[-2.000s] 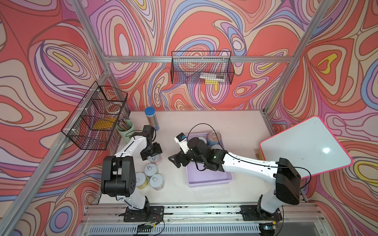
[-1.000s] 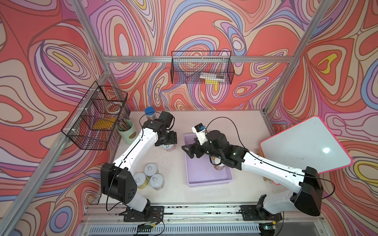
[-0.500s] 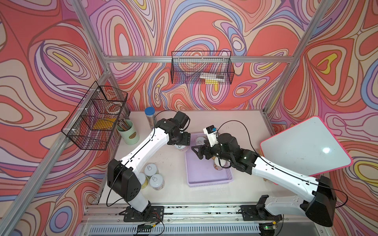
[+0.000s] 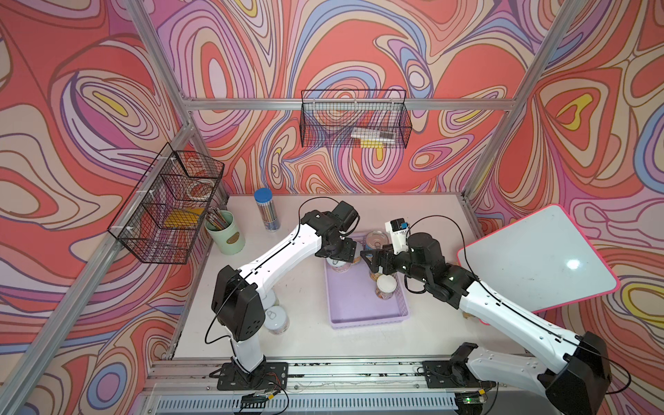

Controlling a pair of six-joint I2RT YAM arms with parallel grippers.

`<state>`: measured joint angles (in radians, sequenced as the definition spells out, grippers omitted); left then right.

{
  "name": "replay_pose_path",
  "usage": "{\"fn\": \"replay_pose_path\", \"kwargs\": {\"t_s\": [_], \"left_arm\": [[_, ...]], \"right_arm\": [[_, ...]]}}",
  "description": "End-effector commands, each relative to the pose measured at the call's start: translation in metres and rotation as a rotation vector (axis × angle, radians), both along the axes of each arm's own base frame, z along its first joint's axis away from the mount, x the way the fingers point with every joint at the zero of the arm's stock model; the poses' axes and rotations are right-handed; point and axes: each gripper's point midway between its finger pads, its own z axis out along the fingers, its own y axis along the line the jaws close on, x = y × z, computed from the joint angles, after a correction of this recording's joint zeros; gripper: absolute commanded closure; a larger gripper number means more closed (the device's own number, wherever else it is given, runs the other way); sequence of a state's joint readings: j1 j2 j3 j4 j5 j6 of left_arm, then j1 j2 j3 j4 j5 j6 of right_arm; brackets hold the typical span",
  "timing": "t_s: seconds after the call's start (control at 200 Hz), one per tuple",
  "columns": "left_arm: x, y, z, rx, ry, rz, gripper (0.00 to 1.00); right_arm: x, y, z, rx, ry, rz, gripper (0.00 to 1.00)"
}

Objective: Put the canned food in the basket
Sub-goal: Place the canned food in the basket.

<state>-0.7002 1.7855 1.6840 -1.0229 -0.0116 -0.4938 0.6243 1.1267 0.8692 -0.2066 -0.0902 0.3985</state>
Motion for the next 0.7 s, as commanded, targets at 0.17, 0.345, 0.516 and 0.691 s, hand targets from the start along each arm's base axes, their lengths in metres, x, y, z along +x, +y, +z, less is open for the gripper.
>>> {"fn": "replay_pose_path", "kwargs": {"t_s": [0.17,0.345,0.516,0.691], "left_arm": [[0.003,-0.028,-0.008,-0.047,-0.032,-0.001,0.29],[0.002,-0.046,-0.022,-0.054,-0.054,0.007,0.30],[0.005,-0.055,-0.037,-0.062,-0.067,0.038,0.31],[0.009,-0.057,-0.048,-0.080,-0.088,0.088,0.33]], "right_arm": [[-0.004,-0.012,-0.005,0.083,0.030,-0.018,0.07],[-0.005,-0.032,-0.013,0.047,0.020,-0.100,0.08],[-0.007,-0.042,-0.008,0.032,-0.001,-0.132,0.08],[-0.011,-0.056,-0.005,0.020,-0.021,-0.184,0.08]]}}
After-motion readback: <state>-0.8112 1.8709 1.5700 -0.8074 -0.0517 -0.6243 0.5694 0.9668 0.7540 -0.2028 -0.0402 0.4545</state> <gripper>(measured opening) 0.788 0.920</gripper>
